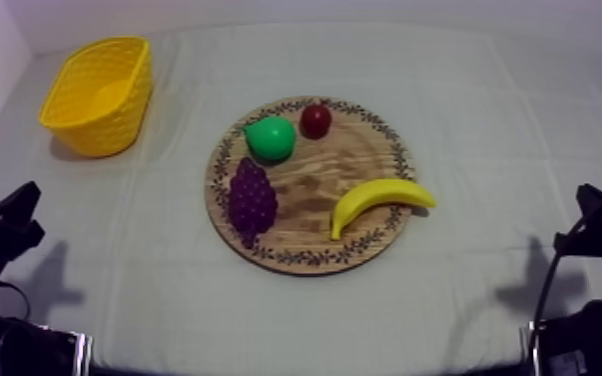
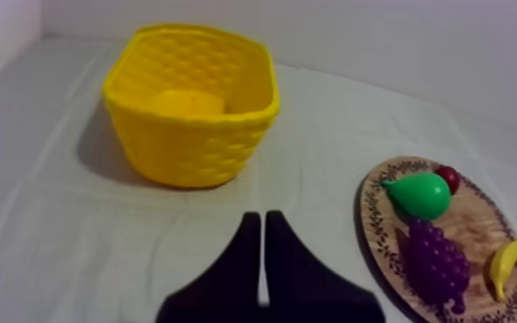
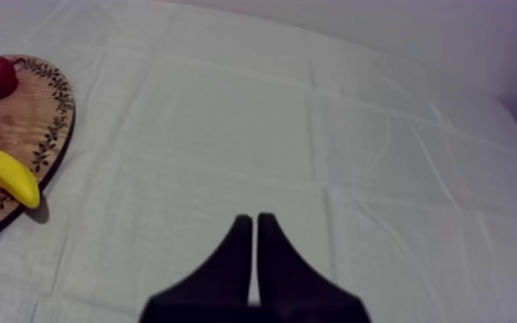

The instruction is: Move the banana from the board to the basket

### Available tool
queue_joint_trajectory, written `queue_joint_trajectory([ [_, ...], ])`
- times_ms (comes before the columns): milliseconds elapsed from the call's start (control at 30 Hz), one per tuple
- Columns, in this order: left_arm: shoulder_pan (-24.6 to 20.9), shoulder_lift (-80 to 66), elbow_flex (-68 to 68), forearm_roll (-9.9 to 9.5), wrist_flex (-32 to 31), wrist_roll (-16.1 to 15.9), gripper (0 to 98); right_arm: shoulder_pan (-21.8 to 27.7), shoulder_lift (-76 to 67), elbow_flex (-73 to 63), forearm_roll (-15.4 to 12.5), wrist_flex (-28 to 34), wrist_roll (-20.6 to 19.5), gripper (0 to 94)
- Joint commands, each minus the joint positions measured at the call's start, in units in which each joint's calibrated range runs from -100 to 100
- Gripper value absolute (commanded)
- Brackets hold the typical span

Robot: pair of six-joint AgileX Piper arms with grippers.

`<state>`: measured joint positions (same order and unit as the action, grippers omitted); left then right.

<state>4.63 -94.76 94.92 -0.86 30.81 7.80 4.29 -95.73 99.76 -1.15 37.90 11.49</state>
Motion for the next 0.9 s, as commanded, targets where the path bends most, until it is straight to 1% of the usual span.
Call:
queue_joint_trajectory([
  [0, 1.44, 4.28, -5.64, -0.14, -0.34, -0.72, 0.1, 0.0, -0.02, 0.02, 0.01, 0.01, 0.01, 0.3],
  [133, 4.4, 12.28, -16.24, -1.41, -0.52, -1.48, 0.1, 0.0, -0.02, 0.02, 0.01, 0.01, 0.0, 0.3],
  [433, 11.79, 30.21, -38.63, -2.41, -0.18, -4.47, 0.1, 0.0, -0.02, 0.02, 0.01, 0.01, 0.01, 0.3],
  [467, 12.91, 31.93, -40.88, -2.85, 0.13, -4.51, 0.1, 0.0, -0.02, 0.02, 0.01, 0.01, 0.01, 0.3],
  [500, 14.19, 33.57, -43.06, -3.7, 0.5, -4.2, 0.1, 0.0, -0.02, 0.02, 0.01, 0.01, 0.01, 0.3],
  [633, 20.03, 40.28, -51.81, -7.72, 3.37, -2.28, 0.1, 0.0, -0.02, 0.02, 0.01, 0.01, 0.01, 0.3],
  [700, 22.66, 43.75, -55.95, -9.21, 5.08, -1.73, 0.1, 0.0, -0.02, 0.02, 0.01, 0.01, 0.01, 0.3],
  [767, 24.52, 47.37, -59.82, -9.94, 6.45, -1.73, 0.1, 0.0, -0.02, 0.02, 0.01, 0.01, 0.01, 0.3],
  [867, 26.57, 52.73, -64.99, -10.27, 8.09, -2.23, 0.1, 0.0, -0.02, 0.02, 0.01, 0.01, 0.01, 0.3],
])
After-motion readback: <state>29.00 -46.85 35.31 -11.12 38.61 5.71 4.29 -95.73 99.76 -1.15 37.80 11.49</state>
